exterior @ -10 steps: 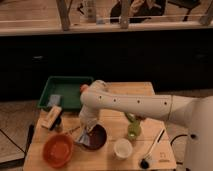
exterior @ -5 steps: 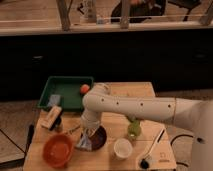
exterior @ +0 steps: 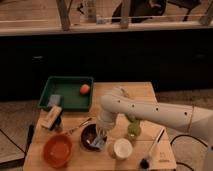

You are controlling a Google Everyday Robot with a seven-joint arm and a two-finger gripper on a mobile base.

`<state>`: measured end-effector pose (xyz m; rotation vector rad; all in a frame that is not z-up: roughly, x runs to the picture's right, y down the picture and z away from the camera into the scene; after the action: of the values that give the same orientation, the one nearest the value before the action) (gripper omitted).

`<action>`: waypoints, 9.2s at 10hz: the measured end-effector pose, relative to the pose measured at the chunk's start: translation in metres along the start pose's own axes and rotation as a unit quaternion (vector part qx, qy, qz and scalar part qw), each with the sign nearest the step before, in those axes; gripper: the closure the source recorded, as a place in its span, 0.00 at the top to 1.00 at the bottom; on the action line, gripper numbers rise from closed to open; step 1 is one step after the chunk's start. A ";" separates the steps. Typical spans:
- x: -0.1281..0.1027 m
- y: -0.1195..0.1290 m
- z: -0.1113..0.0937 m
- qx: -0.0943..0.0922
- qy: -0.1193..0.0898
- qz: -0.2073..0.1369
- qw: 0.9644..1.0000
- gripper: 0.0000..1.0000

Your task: Wipe purple bowl with towel

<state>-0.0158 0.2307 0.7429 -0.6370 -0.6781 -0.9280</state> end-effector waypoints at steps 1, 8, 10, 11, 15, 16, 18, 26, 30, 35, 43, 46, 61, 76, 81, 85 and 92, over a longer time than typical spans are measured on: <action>0.007 -0.006 -0.005 0.005 0.006 0.004 1.000 0.04; -0.018 -0.067 -0.017 0.013 0.027 -0.059 0.998 0.04; -0.044 -0.060 -0.016 0.015 0.026 -0.084 0.996 0.04; -0.053 -0.053 -0.014 0.015 0.024 -0.088 0.996 0.04; -0.053 -0.010 -0.008 0.008 0.025 -0.068 0.997 0.04; -0.045 -0.005 -0.009 0.009 0.029 -0.057 0.998 0.04; -0.022 -0.009 -0.018 0.015 0.041 -0.037 0.998 0.04; -0.038 -0.067 -0.025 0.017 0.050 -0.088 0.995 0.04; -0.065 -0.032 -0.023 0.021 0.033 -0.106 0.994 0.04; -0.019 -0.018 -0.032 0.025 0.037 -0.069 0.997 0.04; -0.031 -0.048 -0.030 0.022 0.029 -0.112 0.993 0.04; -0.031 -0.049 -0.029 0.022 0.028 -0.113 0.993 0.04; -0.031 -0.049 -0.029 0.023 0.028 -0.113 0.993 0.04; -0.032 -0.049 -0.029 0.023 0.028 -0.113 0.993 0.04; -0.032 -0.049 -0.029 0.023 0.028 -0.113 0.993 0.04; -0.032 -0.049 -0.029 0.023 0.028 -0.113 0.993 0.04; -0.032 -0.049 -0.029 0.023 0.028 -0.113 0.993 0.04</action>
<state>-0.0649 0.2028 0.7106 -0.4987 -0.7296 -1.1322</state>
